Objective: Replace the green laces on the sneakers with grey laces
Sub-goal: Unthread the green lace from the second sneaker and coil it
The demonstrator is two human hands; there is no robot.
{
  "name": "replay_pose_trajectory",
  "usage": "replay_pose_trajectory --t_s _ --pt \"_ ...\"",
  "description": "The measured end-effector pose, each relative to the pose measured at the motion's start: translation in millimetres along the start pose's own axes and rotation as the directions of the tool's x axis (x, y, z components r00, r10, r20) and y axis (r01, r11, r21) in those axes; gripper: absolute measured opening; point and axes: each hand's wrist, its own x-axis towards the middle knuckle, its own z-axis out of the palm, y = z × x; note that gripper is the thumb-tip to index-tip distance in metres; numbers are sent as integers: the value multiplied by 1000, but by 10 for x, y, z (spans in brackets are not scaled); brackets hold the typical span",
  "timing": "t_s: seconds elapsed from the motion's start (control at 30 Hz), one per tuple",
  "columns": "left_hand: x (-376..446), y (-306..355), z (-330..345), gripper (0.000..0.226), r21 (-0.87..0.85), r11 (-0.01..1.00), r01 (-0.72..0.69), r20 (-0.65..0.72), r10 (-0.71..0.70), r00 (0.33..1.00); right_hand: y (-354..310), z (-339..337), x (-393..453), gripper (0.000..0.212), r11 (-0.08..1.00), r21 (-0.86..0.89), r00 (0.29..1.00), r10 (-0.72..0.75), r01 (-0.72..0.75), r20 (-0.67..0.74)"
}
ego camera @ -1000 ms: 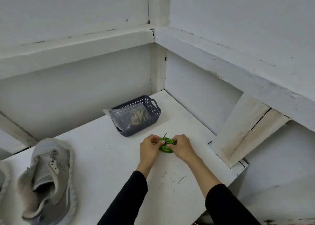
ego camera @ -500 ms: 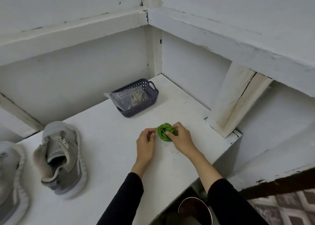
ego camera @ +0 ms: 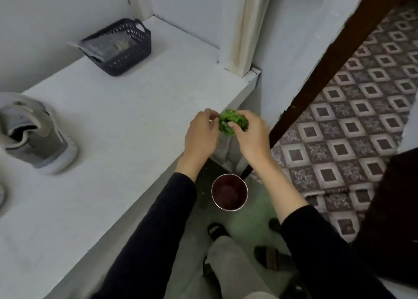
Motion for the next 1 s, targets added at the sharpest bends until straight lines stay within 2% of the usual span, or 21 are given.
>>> replay_pose_trajectory --t_s 0.2,0.33,0.47,0.6,0.73,0.8,0.87,1.0 --pt "-396 -411 826 26 109 989 100 175 -118 978 951 -72 -359 27 967 -182 983 182 -176 13" --pt "-534 -1115 1491 24 193 953 233 283 -281 917 1875 305 -521 30 915 -290 945 315 -279 84" --pt "-558 -2042 2300 24 282 919 275 371 -369 852 2977 872 -625 29 872 -374 900 400 -317 171" --pt "-563 -2985 3039 25 404 884 236 452 -417 788 4073 1477 -702 31 807 -480 830 500 -344 245" --pt "-498 -3941 3824 23 489 853 184 445 -426 788 5128 2186 -755 31 758 -567 777 554 -322 299" --pt "-463 -4287 4110 22 508 845 168 435 -420 796 5512 2483 -769 29 748 -595 772 552 -292 315" --pt "-432 -4544 4305 23 554 821 138 424 -421 802 5812 2728 -754 34 759 -595 772 537 -265 341" --pt "-408 -4684 4398 25 589 804 83 443 -407 798 5977 2909 -708 40 772 -536 734 576 -342 361"
